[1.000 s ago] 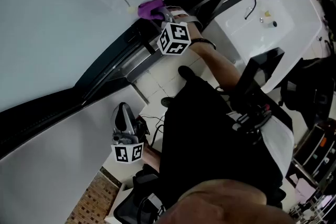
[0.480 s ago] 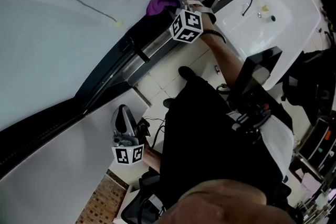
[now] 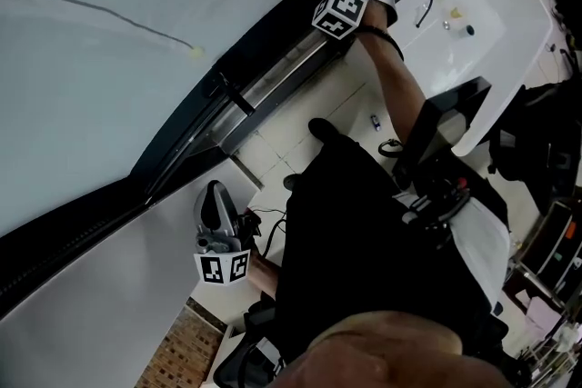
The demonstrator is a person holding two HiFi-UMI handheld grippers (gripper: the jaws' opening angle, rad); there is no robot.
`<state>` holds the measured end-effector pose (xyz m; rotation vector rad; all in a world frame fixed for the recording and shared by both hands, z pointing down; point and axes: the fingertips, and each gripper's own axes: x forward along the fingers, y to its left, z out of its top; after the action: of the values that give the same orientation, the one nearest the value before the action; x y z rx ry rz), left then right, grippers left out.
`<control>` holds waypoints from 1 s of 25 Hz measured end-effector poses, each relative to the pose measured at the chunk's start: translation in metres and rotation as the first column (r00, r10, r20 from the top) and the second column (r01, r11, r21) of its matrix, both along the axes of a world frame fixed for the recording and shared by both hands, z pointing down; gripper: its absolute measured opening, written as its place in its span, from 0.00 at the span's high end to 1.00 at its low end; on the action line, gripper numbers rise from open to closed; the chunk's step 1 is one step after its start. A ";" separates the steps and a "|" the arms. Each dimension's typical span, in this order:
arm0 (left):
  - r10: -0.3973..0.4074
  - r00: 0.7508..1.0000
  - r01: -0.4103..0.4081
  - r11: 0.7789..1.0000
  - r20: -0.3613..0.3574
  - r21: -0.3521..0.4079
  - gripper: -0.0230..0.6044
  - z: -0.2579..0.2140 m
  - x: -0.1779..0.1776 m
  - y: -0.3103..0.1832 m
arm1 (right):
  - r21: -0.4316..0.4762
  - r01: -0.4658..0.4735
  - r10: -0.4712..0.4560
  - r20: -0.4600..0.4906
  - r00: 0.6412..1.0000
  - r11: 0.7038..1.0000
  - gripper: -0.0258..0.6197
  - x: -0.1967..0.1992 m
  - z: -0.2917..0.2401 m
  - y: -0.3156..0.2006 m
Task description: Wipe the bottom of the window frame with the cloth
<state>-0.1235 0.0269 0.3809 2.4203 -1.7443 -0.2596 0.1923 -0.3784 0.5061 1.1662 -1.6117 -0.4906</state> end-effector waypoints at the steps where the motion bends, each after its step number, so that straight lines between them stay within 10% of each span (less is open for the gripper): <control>1: 0.000 1.000 0.000 1.000 -0.001 0.001 0.96 0.001 0.001 0.000 | 0.003 -0.023 0.023 -0.029 0.999 1.000 0.87 0.006 0.003 -0.004; 6: -0.008 1.000 0.008 1.000 -0.005 0.007 0.96 0.003 0.001 0.003 | -0.020 -0.062 0.062 -0.027 0.998 0.998 0.87 0.017 0.011 -0.016; 9: -0.029 1.000 0.029 1.000 -0.011 -0.001 0.96 0.004 -0.006 0.007 | -0.074 -0.007 0.024 0.227 0.974 0.997 0.86 0.001 -0.010 0.019; 12: -0.045 0.999 0.045 0.999 -0.020 -0.003 0.96 0.005 -0.007 0.004 | -0.107 0.223 -0.096 0.667 0.739 0.969 0.86 -0.059 -0.046 0.076; 14: -0.045 0.999 0.046 0.999 -0.021 0.002 0.96 0.001 -0.007 0.002 | -0.090 0.383 -0.148 0.822 0.550 0.920 0.86 -0.108 -0.059 0.107; 15: -0.046 0.999 0.046 0.999 -0.022 0.007 0.96 -0.001 -0.009 0.002 | -0.081 0.433 -0.175 0.836 0.520 0.898 0.86 -0.131 -0.059 0.117; 21: -0.073 0.997 0.073 0.997 -0.025 0.008 0.96 -0.004 -0.015 0.008 | -0.098 0.503 -0.370 0.560 0.742 0.859 0.87 -0.209 -0.012 0.123; 25: -0.085 0.996 0.085 0.996 -0.018 -0.001 0.96 -0.007 -0.017 0.012 | -0.075 0.509 -0.424 0.457 0.782 0.857 0.87 -0.208 -0.010 0.124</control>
<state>-0.1401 0.0384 0.3736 2.3396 -1.8416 -0.2906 -0.0153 -0.2540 0.4961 0.7381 -2.3055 -0.3903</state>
